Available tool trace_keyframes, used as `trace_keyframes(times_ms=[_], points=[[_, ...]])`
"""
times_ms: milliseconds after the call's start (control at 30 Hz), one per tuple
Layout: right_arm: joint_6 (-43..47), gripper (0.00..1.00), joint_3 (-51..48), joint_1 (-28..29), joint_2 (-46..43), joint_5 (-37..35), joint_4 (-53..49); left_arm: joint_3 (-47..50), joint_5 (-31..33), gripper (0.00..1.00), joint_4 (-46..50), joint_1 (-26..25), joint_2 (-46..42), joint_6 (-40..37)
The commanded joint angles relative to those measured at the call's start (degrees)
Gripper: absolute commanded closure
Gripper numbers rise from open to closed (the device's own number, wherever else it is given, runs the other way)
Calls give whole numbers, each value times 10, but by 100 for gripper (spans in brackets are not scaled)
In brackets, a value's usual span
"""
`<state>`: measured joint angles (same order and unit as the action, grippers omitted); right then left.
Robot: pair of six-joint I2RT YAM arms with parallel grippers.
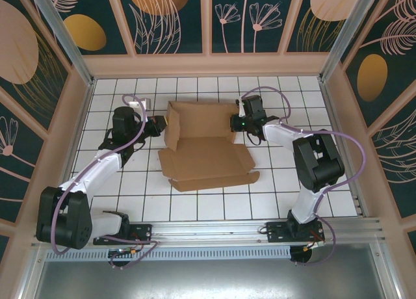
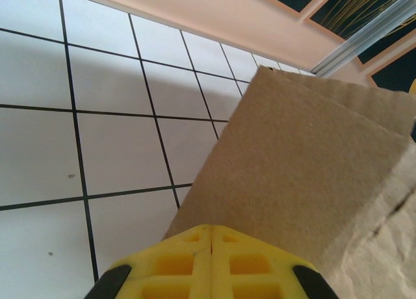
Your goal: Fold the paper box
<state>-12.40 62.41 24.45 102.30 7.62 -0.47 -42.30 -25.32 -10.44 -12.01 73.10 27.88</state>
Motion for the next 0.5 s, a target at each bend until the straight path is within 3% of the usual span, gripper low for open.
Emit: trace_keyframes(times_ms=[0, 300, 467], points=[[-5, 100, -12, -2, 23, 4, -35, 4, -20, 99, 9, -5, -15, -15], [-4, 100, -13, -4, 22, 7, -35, -1, -37, 100, 16, -5, -16, -25], [-5, 100, -13, -5, 23, 7, -34, -5, -43, 83, 25, -4, -18, -33]])
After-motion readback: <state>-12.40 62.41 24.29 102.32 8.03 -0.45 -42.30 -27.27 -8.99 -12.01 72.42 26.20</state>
